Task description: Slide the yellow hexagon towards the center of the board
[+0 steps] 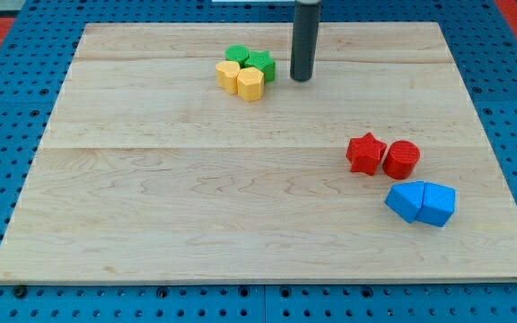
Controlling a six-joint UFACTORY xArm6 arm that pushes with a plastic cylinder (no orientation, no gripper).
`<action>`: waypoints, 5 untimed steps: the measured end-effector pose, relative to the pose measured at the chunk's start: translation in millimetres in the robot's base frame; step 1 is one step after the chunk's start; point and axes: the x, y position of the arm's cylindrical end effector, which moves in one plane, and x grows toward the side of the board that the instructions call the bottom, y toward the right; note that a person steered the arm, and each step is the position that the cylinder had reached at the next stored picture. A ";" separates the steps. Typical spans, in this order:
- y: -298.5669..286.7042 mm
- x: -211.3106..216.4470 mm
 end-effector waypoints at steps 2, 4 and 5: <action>-100.5 -6.3; -103.4 11.6; -99.7 33.7</action>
